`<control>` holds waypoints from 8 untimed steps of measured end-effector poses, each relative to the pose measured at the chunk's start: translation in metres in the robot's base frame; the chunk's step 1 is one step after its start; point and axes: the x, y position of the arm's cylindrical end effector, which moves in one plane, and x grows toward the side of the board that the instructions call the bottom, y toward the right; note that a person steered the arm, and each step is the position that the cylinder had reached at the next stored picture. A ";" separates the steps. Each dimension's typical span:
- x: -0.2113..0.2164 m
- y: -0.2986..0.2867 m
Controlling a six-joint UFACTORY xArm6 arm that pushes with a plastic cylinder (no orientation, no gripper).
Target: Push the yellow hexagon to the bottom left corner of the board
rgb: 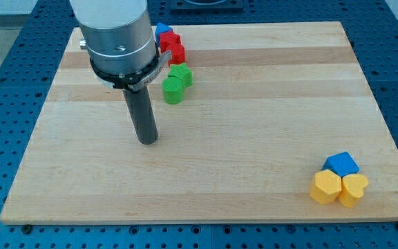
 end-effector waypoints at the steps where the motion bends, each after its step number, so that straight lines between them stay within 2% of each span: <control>1: -0.018 0.061; 3: -0.032 0.256; 5: 0.026 0.400; 7: 0.104 0.387; 8: 0.100 0.371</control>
